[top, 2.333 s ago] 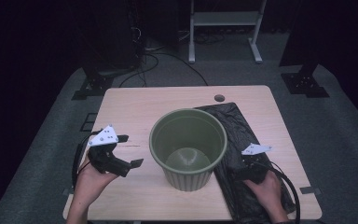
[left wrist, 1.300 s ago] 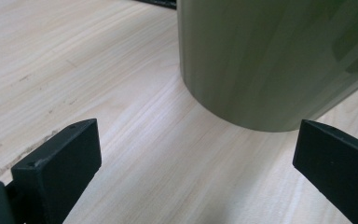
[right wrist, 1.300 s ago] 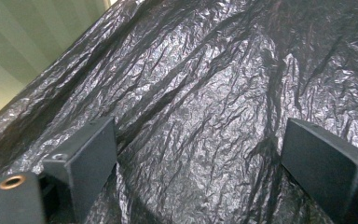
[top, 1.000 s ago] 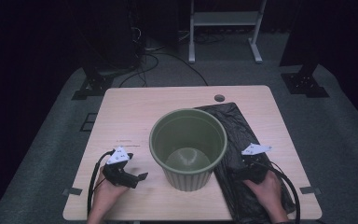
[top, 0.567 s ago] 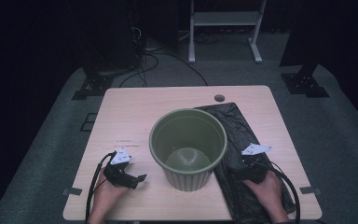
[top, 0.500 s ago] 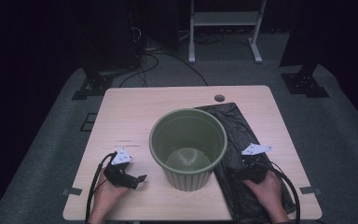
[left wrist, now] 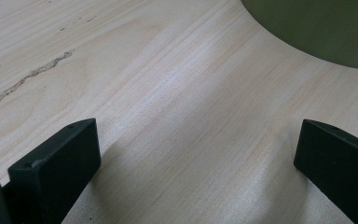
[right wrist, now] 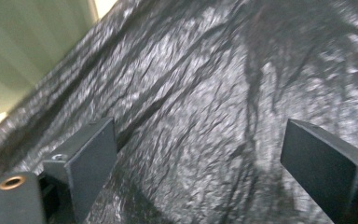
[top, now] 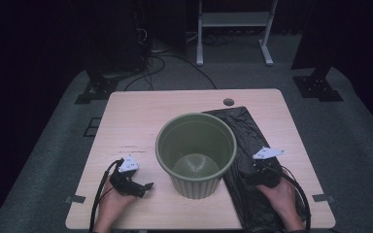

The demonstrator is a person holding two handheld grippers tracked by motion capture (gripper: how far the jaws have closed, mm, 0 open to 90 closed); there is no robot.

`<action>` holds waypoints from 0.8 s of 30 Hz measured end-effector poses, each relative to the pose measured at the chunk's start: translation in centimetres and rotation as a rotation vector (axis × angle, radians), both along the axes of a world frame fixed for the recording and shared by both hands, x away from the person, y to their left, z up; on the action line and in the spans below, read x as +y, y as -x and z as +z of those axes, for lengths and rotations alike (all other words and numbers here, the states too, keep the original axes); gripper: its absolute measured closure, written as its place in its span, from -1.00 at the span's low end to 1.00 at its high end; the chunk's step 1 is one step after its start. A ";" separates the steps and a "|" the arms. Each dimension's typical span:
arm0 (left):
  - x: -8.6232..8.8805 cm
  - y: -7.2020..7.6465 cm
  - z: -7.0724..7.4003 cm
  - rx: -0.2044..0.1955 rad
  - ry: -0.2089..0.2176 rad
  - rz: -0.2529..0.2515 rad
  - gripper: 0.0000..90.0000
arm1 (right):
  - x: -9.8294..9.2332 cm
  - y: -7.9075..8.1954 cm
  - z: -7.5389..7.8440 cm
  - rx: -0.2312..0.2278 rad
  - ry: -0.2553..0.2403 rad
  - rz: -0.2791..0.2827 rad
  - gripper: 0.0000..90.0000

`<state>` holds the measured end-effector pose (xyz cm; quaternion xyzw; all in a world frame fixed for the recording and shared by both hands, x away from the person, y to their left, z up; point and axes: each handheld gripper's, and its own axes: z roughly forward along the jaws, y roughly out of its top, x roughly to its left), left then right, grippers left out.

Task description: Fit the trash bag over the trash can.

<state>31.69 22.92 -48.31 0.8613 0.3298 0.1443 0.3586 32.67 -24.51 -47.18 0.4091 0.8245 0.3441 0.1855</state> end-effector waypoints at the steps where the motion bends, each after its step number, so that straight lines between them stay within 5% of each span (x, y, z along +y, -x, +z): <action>1: 0.0 0.0 0.0 0.000 0.000 0.000 -1.00 | -0.3 -0.1 0.4 -0.001 -0.013 -0.004 -0.80; 13: 0.0 0.0 0.0 0.000 0.000 0.000 -1.00 | -3.6 0.1 2.8 0.016 -0.047 -0.082 -0.80; 24: 0.0 0.0 0.0 -0.001 0.000 0.001 -1.00 | -5.9 -2.8 3.3 0.061 -0.088 -0.102 -0.80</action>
